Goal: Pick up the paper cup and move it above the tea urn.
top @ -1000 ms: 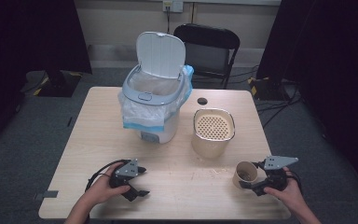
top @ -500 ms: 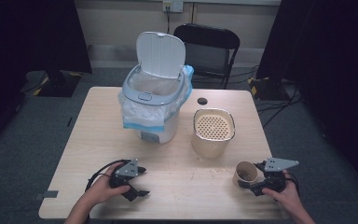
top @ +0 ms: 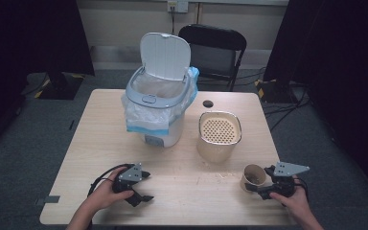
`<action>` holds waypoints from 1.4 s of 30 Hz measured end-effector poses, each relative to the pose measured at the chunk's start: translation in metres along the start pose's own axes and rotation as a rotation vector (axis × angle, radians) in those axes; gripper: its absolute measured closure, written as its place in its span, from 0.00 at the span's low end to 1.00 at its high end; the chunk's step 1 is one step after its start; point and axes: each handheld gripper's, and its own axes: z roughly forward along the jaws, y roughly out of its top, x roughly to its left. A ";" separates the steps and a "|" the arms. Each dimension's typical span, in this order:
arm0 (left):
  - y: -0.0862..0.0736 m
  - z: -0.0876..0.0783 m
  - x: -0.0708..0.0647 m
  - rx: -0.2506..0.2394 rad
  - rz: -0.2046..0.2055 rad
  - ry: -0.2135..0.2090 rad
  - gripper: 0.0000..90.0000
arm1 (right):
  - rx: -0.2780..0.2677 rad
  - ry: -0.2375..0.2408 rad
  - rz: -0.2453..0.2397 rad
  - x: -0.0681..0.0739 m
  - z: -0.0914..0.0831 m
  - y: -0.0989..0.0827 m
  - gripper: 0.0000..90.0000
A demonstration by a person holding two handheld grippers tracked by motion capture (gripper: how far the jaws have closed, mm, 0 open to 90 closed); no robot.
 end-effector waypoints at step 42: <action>0.000 0.001 0.000 -0.008 -0.003 -0.002 0.15 | 0.058 -0.136 -0.062 -0.069 0.019 0.067 0.28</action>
